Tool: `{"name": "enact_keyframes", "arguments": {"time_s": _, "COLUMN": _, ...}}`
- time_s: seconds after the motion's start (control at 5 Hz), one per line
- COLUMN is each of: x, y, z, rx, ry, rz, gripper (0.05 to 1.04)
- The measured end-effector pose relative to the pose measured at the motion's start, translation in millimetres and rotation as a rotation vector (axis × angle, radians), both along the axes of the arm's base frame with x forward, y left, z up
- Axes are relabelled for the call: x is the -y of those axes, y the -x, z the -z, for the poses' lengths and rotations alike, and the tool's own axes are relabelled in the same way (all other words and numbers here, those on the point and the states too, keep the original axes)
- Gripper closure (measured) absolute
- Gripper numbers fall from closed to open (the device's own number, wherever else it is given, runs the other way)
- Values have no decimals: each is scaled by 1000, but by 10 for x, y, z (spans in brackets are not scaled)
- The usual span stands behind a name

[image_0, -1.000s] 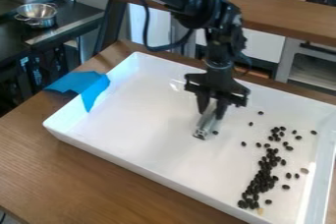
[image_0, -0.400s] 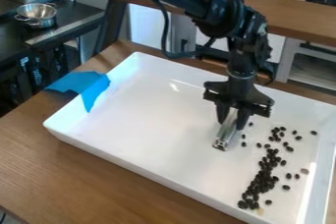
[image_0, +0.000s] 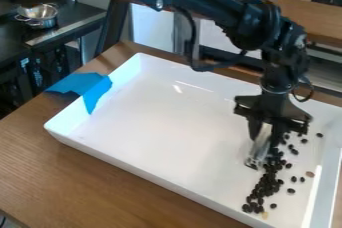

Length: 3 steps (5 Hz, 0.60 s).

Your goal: Sweep into pile

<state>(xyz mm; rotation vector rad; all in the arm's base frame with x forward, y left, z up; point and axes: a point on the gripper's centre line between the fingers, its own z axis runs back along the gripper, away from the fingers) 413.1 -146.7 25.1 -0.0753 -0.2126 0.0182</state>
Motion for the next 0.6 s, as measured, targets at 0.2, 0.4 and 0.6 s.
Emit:
{"name": "enact_keyframes", "arguments": {"time_s": 0.2, "x": 163, "y": 60, "z": -19, "rx": -15, "ry": 23, "rz": 4, "gripper": 715}}
{"name": "enact_keyframes", "arguments": {"time_s": 0.4, "x": 375, "y": 165, "z": -36, "rx": -48, "ry": 52, "rz": 30, "gripper": 715}}
{"name": "enact_keyframes", "arguments": {"time_s": 0.6, "x": 416, "y": 169, "z": -59, "rx": -57, "ry": 59, "rz": 42, "gripper": 715}}
